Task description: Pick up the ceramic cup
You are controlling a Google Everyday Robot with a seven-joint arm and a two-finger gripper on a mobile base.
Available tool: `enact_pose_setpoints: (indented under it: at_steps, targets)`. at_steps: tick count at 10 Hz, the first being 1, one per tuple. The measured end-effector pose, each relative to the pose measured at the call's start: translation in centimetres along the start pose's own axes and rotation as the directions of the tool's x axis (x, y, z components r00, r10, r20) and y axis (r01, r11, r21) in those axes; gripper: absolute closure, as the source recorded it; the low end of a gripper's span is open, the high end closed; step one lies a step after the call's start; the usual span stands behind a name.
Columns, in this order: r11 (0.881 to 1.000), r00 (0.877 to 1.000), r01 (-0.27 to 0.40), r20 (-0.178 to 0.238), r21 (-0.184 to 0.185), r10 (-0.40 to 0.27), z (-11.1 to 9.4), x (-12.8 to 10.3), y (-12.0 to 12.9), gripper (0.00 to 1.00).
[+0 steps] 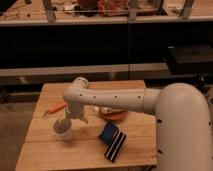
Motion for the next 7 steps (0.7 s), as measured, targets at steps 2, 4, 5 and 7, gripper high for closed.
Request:
enact_pose_setpoints:
  at_steps: [2, 4, 5, 7]
  targets:
    - [1.0, 1.0, 0.001, -0.003, 0.0, -0.001, 0.11, 0.14, 0.0, 0.2]
    - [1.0, 1.0, 0.003, -0.005, 0.0, -0.003, 0.25, 0.22, -0.05, 0.2]
    - [1.0, 1.0, 0.004, -0.005, 0.0, -0.004, 0.35, 0.27, -0.08, 0.2]
    - [1.0, 1.0, 0.008, -0.008, 0.001, -0.008, 0.46, 0.38, -0.19, 0.2]
